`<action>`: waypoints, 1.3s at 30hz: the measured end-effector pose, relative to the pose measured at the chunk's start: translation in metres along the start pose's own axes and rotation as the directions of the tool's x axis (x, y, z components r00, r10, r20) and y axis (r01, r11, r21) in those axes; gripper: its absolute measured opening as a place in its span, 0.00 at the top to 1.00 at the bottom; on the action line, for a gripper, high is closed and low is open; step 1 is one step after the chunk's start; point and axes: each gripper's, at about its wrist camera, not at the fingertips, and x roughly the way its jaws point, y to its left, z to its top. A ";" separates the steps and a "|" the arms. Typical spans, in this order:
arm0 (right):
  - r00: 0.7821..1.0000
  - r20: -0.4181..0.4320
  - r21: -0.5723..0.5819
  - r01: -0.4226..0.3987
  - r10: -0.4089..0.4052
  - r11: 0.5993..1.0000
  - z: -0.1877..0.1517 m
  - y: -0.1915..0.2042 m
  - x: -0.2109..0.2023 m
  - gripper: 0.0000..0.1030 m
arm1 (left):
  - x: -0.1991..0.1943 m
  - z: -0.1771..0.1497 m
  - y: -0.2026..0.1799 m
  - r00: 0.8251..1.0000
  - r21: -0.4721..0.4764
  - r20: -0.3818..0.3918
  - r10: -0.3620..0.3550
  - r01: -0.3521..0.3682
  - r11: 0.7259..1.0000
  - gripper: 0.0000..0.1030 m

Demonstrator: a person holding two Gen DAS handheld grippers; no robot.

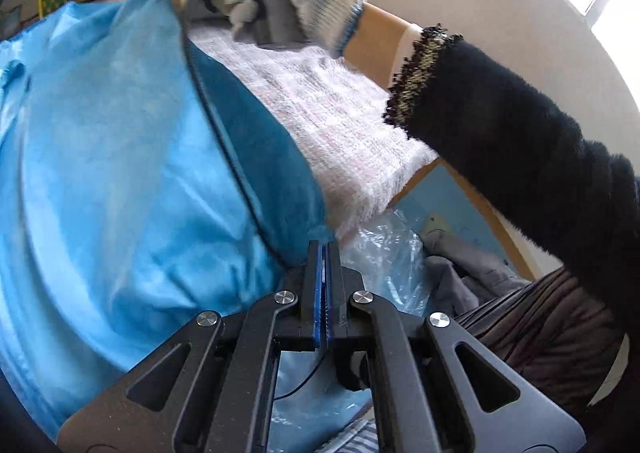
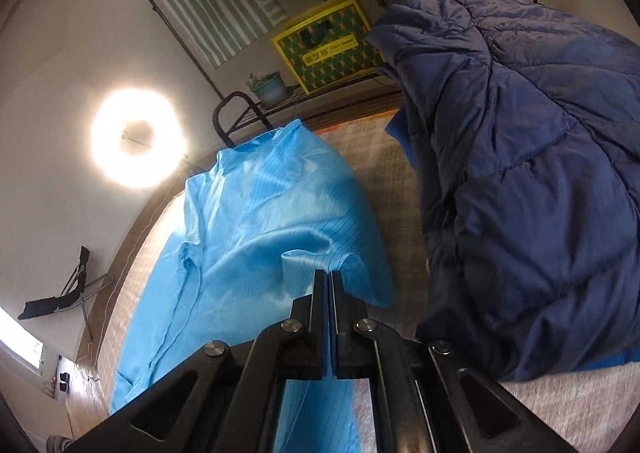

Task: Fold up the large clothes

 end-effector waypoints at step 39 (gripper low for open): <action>0.908 -0.326 0.110 -0.239 0.262 0.965 -0.235 0.074 -0.121 1.00 | -0.036 -0.052 0.090 0.977 -0.160 0.020 0.210 -0.204 0.966 1.00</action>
